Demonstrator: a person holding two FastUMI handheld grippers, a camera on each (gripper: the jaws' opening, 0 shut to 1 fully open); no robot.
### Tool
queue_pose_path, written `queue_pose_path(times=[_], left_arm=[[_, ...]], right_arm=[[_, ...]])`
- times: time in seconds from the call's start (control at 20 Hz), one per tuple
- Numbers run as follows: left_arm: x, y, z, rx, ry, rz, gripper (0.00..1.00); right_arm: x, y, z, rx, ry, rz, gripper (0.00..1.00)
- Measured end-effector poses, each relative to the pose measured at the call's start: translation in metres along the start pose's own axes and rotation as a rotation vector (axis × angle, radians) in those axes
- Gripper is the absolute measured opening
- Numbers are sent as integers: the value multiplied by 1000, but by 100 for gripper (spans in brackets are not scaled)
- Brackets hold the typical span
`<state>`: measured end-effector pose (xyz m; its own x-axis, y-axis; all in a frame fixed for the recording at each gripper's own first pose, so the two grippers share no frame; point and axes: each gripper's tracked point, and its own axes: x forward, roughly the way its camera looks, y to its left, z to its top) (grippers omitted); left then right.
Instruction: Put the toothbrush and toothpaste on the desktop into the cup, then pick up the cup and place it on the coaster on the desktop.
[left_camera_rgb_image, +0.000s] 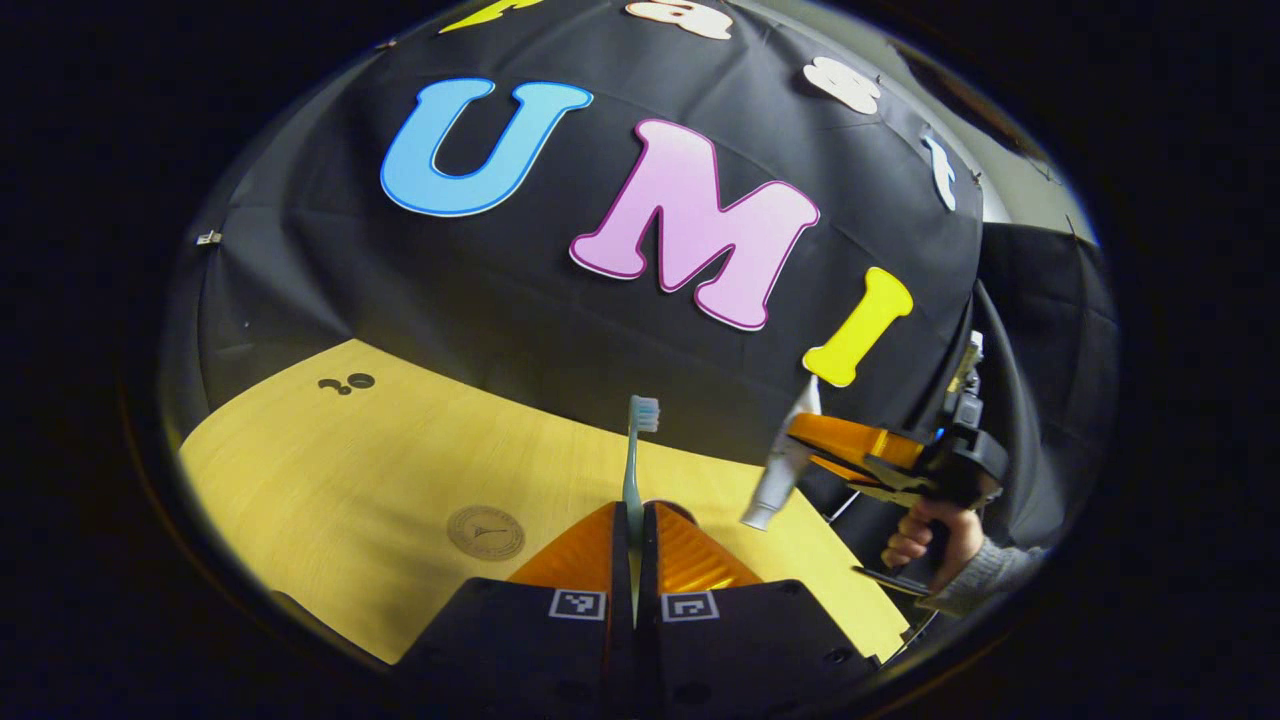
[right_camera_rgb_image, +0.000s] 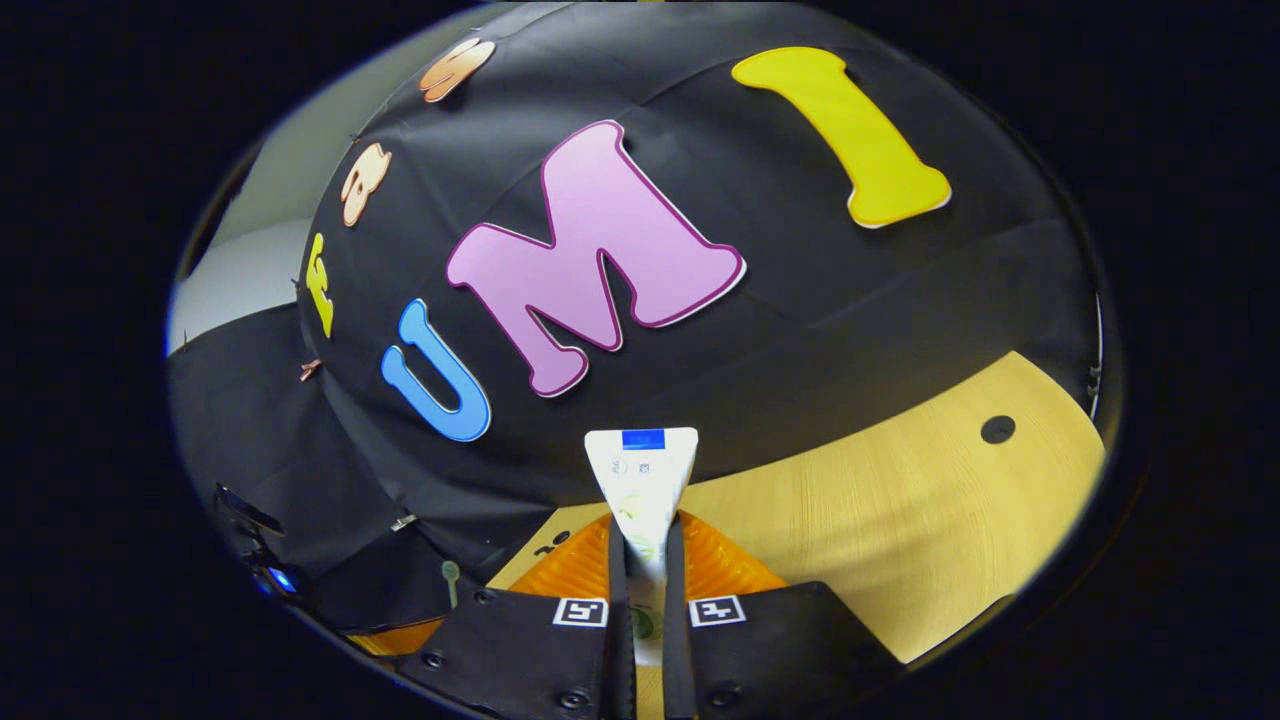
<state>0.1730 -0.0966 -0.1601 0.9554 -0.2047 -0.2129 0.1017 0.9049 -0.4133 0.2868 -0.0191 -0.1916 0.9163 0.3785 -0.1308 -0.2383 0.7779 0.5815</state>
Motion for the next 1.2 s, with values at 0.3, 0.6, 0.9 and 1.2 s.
queue_pose_path(times=[0.3, 0.6, 0.9, 1.2], left_arm=[[16, -21, 0, -18, -57, -17, 6], [24, -26, 0, -34, -74, -3, 6], [50, -28, 16, -115, -157, -5, 6], [103, -29, 54, -179, -323, -21, 6]], right_arm=[[64, -22, -39, -91, 39, 9, 14], [81, -43, -95, -179, 143, 5, 14], [77, -52, -130, -235, 179, -14, 14], [61, -54, -143, -201, 187, -34, 15]])
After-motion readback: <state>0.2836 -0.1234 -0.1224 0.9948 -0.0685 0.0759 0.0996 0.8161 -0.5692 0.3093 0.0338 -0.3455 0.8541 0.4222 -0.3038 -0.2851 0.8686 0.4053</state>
